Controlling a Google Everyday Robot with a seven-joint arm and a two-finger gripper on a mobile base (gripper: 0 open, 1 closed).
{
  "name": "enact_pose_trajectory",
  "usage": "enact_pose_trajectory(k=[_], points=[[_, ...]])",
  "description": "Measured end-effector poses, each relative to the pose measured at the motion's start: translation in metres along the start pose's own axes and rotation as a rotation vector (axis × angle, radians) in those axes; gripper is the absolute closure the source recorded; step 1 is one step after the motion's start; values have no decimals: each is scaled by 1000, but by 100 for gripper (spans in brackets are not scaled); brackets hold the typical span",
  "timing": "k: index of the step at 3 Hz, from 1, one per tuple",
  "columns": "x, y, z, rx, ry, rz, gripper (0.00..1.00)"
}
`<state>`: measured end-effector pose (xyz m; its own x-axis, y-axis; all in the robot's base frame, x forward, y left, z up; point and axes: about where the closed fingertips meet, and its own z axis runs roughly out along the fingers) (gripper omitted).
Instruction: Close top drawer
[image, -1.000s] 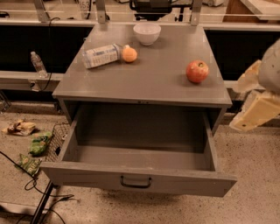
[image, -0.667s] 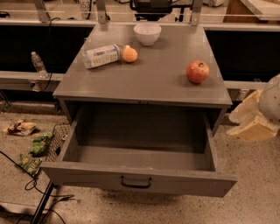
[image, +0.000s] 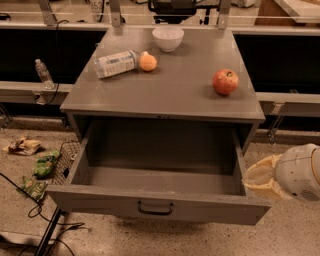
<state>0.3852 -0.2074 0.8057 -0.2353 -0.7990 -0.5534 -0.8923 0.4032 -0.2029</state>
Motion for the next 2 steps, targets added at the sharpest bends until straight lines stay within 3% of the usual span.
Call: enact_pose_trajectory(k=[1,2], points=[[3,3,4,-3,13,8,100],[22,20,32,4,-9,87,100]])
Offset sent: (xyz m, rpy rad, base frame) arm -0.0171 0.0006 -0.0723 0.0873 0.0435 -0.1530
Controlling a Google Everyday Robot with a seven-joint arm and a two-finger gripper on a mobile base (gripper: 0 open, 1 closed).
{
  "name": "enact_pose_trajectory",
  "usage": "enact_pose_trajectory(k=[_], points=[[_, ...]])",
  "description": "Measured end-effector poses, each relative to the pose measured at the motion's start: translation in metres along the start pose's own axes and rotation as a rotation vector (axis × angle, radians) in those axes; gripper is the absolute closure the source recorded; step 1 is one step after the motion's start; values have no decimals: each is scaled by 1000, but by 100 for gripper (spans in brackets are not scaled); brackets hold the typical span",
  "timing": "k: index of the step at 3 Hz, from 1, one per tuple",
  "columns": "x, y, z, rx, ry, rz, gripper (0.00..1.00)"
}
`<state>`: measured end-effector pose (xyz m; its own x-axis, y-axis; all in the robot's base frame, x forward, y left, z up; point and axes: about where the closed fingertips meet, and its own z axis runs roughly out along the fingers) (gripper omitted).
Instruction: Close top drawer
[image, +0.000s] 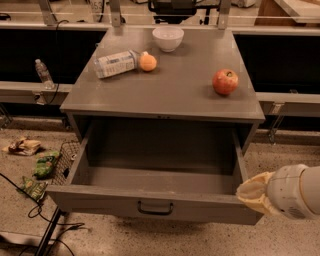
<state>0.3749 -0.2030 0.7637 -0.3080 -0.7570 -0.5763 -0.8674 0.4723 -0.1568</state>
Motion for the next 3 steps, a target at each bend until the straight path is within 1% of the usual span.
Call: enact_pose_trajectory(k=[1,2,3], points=[[8,9,19,-8,-13,21,100],[15,21,36,-51,-53,11,100],[18,32,47,-94,-110,-40,100]])
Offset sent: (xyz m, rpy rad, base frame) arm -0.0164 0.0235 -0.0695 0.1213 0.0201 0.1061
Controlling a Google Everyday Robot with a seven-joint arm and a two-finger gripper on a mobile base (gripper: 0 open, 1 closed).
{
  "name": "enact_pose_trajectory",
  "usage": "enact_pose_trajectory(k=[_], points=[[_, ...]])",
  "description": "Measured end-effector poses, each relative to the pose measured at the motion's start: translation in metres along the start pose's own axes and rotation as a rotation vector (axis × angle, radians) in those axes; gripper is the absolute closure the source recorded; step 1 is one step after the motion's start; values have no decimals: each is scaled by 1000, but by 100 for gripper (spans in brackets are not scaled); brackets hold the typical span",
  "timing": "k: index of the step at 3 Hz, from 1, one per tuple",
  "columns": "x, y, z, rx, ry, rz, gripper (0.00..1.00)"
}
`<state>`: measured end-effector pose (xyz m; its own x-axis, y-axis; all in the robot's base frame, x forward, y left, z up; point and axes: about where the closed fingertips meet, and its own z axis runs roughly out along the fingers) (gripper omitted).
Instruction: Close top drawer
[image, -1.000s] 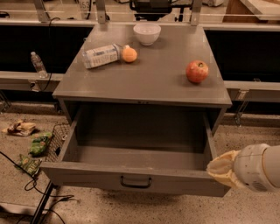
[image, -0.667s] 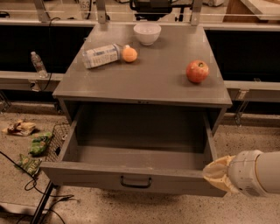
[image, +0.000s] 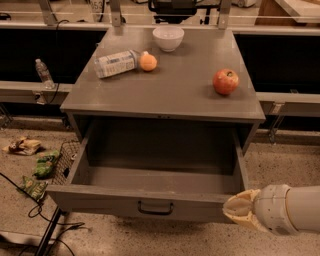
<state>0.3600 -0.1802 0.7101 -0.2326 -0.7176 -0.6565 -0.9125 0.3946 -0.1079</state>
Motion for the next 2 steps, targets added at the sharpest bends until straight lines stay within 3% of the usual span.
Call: enact_pose_trajectory(k=[1,2], points=[[10,9,21,-21,-84,-101,100],[18,3,38,15,-89,-197,100]])
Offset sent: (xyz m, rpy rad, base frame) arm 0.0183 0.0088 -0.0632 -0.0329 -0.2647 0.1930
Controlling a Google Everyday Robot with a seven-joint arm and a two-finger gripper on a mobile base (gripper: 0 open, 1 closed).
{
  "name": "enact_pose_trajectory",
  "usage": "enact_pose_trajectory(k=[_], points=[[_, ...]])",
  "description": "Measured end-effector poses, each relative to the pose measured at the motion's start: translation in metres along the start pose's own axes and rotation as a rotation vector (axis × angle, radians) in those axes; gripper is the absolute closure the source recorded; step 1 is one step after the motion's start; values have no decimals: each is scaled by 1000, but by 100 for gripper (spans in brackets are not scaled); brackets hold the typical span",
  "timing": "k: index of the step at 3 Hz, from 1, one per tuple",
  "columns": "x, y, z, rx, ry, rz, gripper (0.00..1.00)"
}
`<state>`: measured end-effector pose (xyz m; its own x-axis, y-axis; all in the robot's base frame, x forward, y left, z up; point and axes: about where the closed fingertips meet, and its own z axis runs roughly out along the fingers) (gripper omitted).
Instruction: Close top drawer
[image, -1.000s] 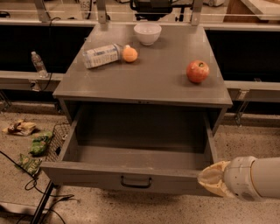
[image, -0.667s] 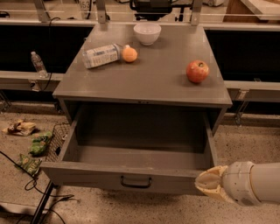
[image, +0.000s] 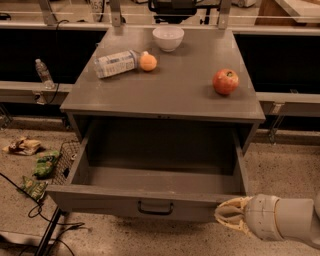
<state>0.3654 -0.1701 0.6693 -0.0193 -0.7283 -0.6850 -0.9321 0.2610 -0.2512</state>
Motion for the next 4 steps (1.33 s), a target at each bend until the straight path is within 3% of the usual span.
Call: enact_pose_trajectory(k=[1,2,4], points=[[7,-9,22,48,21,-112,100],[12,-28,38,140,57,-177,100],[17,-27,39,159,81,-164,100]])
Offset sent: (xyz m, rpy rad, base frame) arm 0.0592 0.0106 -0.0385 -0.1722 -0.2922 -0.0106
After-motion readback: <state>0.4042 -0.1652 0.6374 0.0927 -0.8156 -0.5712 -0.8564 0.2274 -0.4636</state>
